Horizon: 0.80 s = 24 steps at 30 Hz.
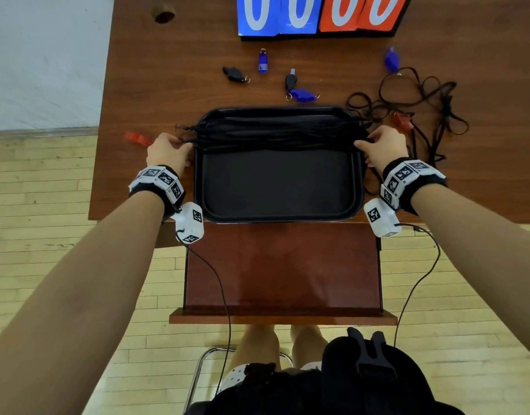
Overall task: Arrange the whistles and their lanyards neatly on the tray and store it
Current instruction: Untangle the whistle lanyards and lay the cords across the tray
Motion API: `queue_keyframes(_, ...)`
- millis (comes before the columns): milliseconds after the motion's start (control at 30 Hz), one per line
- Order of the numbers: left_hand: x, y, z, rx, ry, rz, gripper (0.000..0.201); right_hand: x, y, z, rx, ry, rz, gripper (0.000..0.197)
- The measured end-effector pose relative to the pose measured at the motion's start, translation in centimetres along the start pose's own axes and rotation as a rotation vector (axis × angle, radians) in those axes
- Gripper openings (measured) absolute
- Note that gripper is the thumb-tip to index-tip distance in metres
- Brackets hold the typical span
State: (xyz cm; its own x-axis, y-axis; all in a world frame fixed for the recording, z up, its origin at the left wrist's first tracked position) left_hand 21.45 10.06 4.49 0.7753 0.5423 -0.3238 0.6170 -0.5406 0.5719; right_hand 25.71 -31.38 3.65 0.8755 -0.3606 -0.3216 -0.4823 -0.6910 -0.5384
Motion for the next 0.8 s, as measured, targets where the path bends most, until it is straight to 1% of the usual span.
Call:
queue_keyframes(100, 0.1, -0.2, 0.1, 0.003, 0.0, 0.001, 0.033, -0.2, 0.0, 0.0, -0.025, -0.006, -0.002, 0.032)
queue_keyframes(167, 0.2, 0.0, 0.3, -0.01, -0.027, 0.001, 0.038, -0.3, -0.1, 0.0, -0.04, -0.009, -0.003, 0.033)
queue_keyframes(200, 0.2, 0.1, 0.4, -0.021, -0.032, -0.002, 0.035, -0.3, -0.2, 0.1, -0.049, -0.01, -0.005, 0.034)
queue_keyframes(300, 0.4, 0.2, 1.0, -0.089, 0.008, -0.008, 0.013, -0.4, -0.4, 0.2, -0.082, -0.006, -0.016, 0.036)
queue_keyframes(500, 0.7, -0.6, 0.7, -0.21, 0.07, -0.071, 0.008, -0.9, -0.6, 0.2, -0.103, 0.005, -0.013, 0.034)
queue_keyframes(633, 1.1, -0.9, 0.6, -0.24, 0.032, -0.073, 0.007, -1.2, -0.7, 0.2, -0.129, 0.022, -0.029, 0.037)
queue_keyframes(800, 1.4, -0.7, 0.9, -0.284, 0.015, -0.083, 0.014, -1.8, -1.4, 0.0, -0.159, 0.119, -0.019, 0.046)
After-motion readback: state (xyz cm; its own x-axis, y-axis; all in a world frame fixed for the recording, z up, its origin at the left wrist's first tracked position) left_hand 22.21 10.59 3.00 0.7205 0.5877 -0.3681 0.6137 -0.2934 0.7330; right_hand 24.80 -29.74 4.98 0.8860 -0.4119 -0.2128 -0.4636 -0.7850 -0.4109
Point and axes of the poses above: each hand's wrist, its own x-axis towards the middle knuckle, its own z-axis out of the palm, y = z × x, the point moved 1 cm from there along x, towards the middle knuckle, and after that the axes turned 4 degrees about y, right-handed, at the moved point
